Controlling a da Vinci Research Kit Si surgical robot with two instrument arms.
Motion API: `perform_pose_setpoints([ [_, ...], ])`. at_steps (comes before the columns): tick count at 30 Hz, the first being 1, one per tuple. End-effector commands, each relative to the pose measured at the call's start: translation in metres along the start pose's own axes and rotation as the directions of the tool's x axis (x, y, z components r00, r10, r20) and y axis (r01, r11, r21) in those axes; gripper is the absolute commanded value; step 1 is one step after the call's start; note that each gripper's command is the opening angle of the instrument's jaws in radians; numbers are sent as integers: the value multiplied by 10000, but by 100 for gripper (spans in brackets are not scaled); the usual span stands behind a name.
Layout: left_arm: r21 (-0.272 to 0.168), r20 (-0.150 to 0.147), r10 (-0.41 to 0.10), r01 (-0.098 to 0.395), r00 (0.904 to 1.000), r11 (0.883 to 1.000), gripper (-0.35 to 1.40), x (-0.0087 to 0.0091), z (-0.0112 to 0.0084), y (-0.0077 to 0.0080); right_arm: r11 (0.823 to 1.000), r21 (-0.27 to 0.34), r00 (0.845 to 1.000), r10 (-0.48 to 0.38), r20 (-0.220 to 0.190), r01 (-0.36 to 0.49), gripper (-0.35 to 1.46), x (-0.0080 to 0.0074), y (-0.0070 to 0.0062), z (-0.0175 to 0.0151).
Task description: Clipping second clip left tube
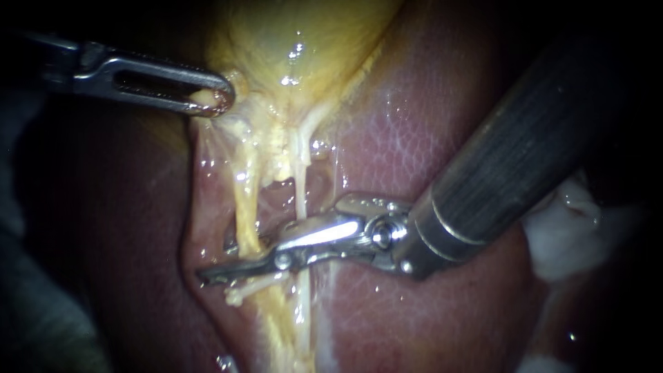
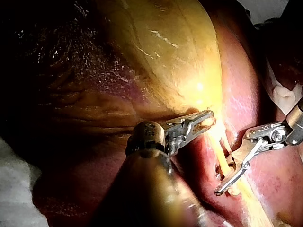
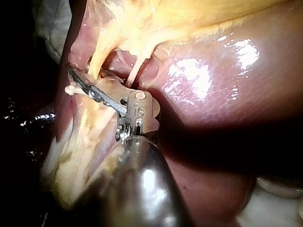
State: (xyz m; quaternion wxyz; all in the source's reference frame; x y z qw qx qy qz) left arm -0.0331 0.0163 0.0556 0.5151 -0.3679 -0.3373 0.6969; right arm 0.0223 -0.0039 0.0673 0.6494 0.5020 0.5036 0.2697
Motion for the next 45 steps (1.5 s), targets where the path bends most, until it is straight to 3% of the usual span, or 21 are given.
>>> perform_pose_setpoints([
  [1,-3,2,5,-5,10000,10000,-35,0,0,0,10000,-4,10000,20,1,-20,-1,0,0,0],
  [7,-4,3,5,-5,10000,10000,-35,0,0,0,10000,-26,10000,18,-17,-18,28,0,0,0],
  [17,-6,5,7,-7,10000,10000,-35,0,-1,0,9988,-489,9992,-114,-392,95,49,4,4,5],
  [45,6,-8,14,-14,10000,10000,-35,-1,-3,-1,9889,-1223,9961,-795,391,838,49,3,1,-14],
])
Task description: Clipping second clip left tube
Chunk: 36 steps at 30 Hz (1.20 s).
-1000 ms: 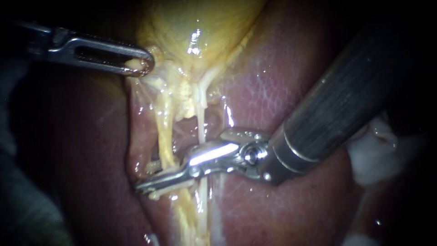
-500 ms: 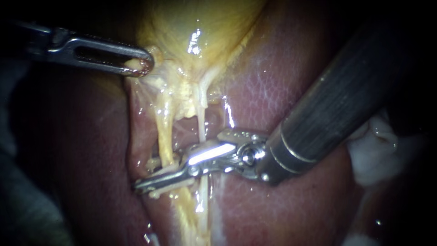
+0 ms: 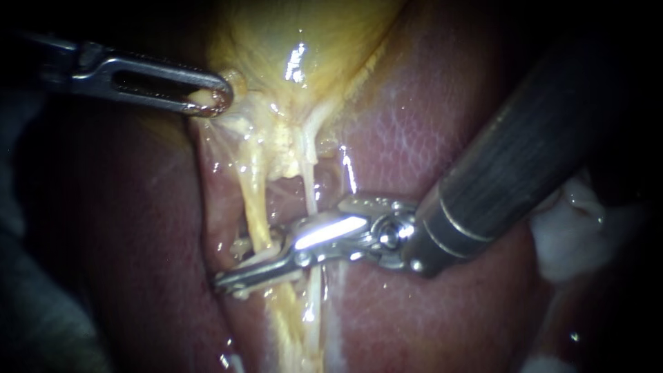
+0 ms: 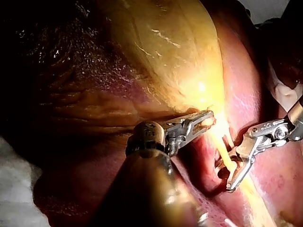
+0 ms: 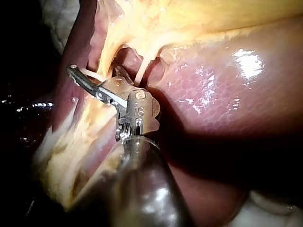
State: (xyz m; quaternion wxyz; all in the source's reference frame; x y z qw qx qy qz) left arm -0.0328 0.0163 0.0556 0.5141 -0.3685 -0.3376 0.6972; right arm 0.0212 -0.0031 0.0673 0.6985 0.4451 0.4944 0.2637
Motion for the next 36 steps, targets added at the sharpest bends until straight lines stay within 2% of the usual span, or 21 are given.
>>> perform_pose_setpoints([
  [1,22,-12,-5,5,10000,10000,-35,0,0,0,10000,-36,10000,13,-5,-13,49,1,0,-2],
  [15,19,-9,-3,3,10000,10000,-35,0,-1,0,10000,-16,10000,4,60,-4,48,10,-5,-35],
  [36,16,-6,0,0,10000,10000,-35,0,-1,-1,10000,70,9999,-6,104,5,47,4,-11,-51],
])
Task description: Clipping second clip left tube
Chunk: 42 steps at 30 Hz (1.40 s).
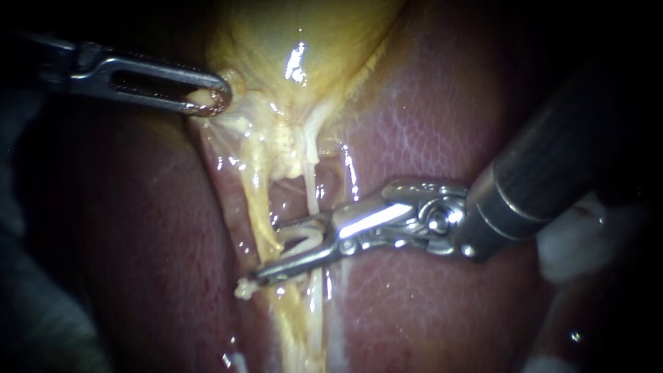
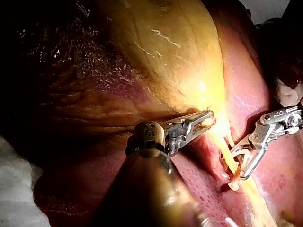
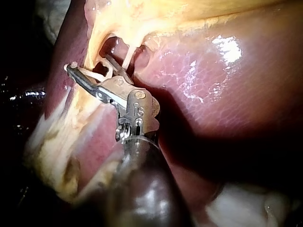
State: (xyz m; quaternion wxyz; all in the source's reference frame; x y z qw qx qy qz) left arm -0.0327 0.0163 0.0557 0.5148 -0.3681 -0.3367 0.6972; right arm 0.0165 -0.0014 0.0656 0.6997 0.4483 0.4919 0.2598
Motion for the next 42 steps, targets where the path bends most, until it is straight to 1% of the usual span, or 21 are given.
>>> perform_pose_setpoints([
  [1,-6,4,5,-5,10000,10000,-35,0,0,0,10000,12,10000,2,7,-2,47,0,0,0],
  [5,-7,5,6,-6,10000,10000,-35,0,0,0,10000,28,10000,4,51,-4,47,0,-1,-1],
  [10,13,-15,7,-7,10000,10000,-35,0,-1,0,9998,196,10000,11,-18,-11,48,0,-4,-1],
  [18,12,-14,8,-7,10000,10000,-35,0,-1,0,9996,270,10000,29,-23,-29,47,2,-6,-7],
  [24,12,-14,8,-7,10000,10000,-35,0,-1,0,9996,220,9997,-192,132,189,47,5,-2,-17],
  [25,12,-14,8,-7,10000,10000,-35,0,-1,0,9995,185,9995,-248,209,244,47,6,-1,-19],
  [29,12,-14,7,-7,10000,10000,-35,0,-1,0,9987,226,9986,-458,274,452,47,9,-1,-29],
  [33,12,-14,8,-8,10000,10000,-35,0,-1,0,9974,150,9972,-710,225,707,48,15,-4,-37],
  [42,11,-14,8,-8,10000,10000,-35,-1,-1,0,9962,102,9961,-861,173,860,48,24,-9,-53],
])
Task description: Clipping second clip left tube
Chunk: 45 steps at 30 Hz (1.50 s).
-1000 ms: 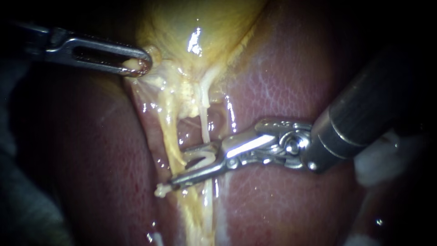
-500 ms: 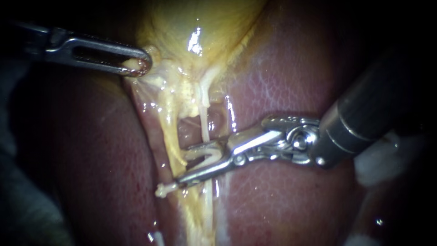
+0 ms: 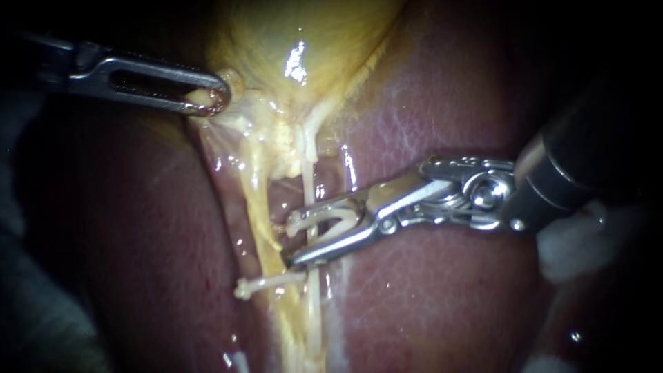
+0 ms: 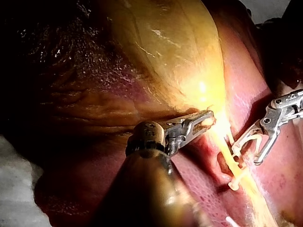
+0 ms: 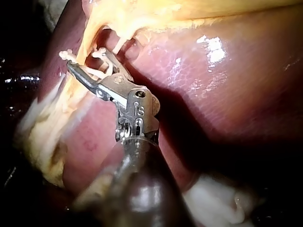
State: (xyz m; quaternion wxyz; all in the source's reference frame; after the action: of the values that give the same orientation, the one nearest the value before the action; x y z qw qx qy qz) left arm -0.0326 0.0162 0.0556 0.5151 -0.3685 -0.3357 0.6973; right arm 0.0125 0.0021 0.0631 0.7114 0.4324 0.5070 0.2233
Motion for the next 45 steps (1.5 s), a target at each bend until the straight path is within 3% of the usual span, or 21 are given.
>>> perform_pose_setpoints([
  [1,-1,2,2,-2,10000,10000,-35,0,0,0,10000,-34,10000,-53,16,53,48,0,0,-1],
  [9,-1,2,2,-2,10000,10000,-35,0,0,0,9971,-286,9972,-697,266,705,48,0,-2,-6],
  [15,-2,3,2,-2,10000,10000,-35,0,0,0,9899,-489,9910,-1325,202,1333,49,0,-5,-14],
  [19,-3,4,3,-3,10000,10000,-35,0,0,0,9684,-746,9713,-2372,184,2379,50,2,-11,-26],
  [22,-4,5,4,-4,10000,10000,-35,0,0,0,9416,-1024,9471,-3200,248,3209,50,3,-18,-33],
  [27,-4,5,5,-5,10000,10000,-35,0,0,0,9178,-1412,9283,-3704,325,3712,50,4,-26,-32],
  [31,-4,5,5,-5,10000,10000,-35,0,0,-1,9087,-1547,9214,-3871,355,3877,50,4,-30,-29],
  [45,-3,4,6,-6,10000,10000,-35,0,0,-1,9146,-1097,9211,-3875,375,3893,50,3,-41,-24],
])
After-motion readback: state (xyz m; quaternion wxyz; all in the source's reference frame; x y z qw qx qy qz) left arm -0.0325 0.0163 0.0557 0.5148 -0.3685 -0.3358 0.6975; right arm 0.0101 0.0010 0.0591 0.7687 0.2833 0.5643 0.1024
